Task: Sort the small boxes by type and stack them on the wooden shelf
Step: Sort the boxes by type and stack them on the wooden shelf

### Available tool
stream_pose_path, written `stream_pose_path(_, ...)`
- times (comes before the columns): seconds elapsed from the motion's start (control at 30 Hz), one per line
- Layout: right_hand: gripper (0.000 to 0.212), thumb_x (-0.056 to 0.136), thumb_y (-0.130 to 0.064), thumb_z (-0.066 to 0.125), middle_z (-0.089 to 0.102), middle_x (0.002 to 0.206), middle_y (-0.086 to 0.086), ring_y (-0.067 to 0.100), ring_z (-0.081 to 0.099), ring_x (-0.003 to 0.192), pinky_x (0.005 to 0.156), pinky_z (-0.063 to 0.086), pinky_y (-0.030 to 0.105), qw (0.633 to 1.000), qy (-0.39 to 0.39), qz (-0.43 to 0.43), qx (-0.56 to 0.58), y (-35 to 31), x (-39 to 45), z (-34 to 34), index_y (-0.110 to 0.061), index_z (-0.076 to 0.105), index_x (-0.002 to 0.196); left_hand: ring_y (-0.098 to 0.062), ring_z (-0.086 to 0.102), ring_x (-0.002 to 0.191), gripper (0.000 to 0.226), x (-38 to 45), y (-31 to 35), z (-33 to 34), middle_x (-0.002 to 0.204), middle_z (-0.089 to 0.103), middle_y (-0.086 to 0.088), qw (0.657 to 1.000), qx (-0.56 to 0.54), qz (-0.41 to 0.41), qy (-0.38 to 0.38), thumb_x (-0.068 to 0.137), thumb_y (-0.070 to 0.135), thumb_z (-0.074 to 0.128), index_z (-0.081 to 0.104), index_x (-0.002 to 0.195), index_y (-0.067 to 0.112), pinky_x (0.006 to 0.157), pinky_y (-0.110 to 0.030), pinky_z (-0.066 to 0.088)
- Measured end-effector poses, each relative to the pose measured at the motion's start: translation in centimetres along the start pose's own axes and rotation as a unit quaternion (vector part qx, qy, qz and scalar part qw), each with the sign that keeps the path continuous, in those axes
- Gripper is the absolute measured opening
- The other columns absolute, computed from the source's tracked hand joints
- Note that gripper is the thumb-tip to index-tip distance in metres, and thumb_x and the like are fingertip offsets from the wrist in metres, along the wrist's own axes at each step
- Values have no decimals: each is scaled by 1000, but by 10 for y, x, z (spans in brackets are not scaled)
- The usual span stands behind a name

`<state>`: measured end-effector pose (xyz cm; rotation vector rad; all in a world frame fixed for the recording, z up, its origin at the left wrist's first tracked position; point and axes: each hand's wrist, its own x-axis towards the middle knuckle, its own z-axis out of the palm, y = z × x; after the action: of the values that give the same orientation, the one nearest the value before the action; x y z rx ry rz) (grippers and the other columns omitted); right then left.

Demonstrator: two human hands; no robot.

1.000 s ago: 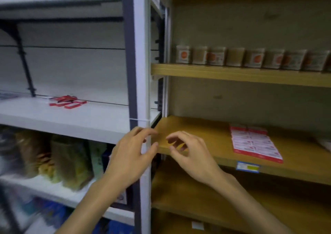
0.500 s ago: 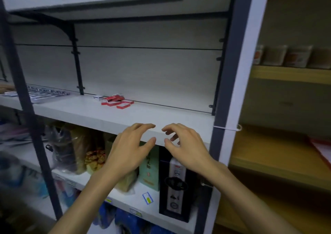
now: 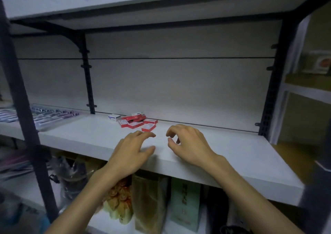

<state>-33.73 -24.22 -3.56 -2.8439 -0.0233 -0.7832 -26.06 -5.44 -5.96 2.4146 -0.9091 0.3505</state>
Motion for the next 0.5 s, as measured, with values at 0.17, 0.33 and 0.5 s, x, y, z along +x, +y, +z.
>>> stream_pose_path(0.17, 26, 94, -38, 52, 68, 108, -12, 11, 60, 85, 83, 54, 34, 999, -34, 22, -27, -10, 40, 29, -28, 65, 115, -10, 49, 126, 39, 37, -59, -10, 145, 48, 13, 1000, -7, 5, 2, 95, 50, 55, 50, 133, 45, 106, -40, 45)
stream_pose_path(0.33, 39, 87, -53, 55, 68, 111, -7, 21, 63, 101, 84, 51, 35, 993, -56, 80, -72, -15, 65, 50, -28, 64, 114, -9, 53, 118, 33, 76, -111, -18, 137, 52, 14, 1000, -5, 20, -5, 94, 46, 57, 57, 127, 42, 98, -36, 47)
stream_pose_path(0.5, 44, 84, -57, 57, 66, 111, -6, 24, 61, 103, 78, 40, 33, 983, -42, 153, -92, -20, 88, 68, -25, 65, 113, -12, 56, 109, 24, 118, -160, -30, 126, 55, 11, 998, -9, 53, 14, 94, 39, 60, 63, 117, 37, 88, -35, 48)
